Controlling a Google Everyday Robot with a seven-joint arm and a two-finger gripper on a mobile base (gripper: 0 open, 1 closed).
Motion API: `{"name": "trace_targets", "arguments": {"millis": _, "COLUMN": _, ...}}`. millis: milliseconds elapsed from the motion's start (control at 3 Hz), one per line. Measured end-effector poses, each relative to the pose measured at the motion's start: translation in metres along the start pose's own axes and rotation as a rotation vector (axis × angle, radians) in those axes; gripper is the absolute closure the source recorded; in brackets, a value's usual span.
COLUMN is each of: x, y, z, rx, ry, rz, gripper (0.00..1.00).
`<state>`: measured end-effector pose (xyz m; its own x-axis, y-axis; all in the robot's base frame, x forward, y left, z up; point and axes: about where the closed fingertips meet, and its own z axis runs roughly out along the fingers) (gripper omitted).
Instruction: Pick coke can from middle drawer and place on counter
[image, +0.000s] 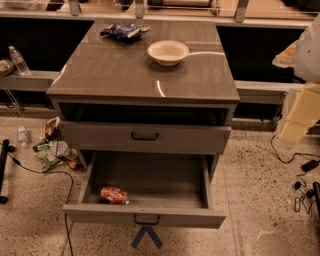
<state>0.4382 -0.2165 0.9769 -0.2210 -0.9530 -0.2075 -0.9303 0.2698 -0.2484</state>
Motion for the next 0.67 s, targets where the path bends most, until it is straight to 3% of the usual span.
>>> {"name": "trace_targets", "arguments": {"millis": 333, "x": 0.0, "y": 0.0, "z": 0.0, "rx": 0.002, "ry": 0.0, "rz": -0.001, "gripper": 0.0}}
{"name": "trace_targets", "arguments": {"millis": 667, "x": -0.014, "y": -0.006, "z": 0.01, "rx": 0.005, "ry": -0.056, "rz": 0.008, "gripper": 0.0}}
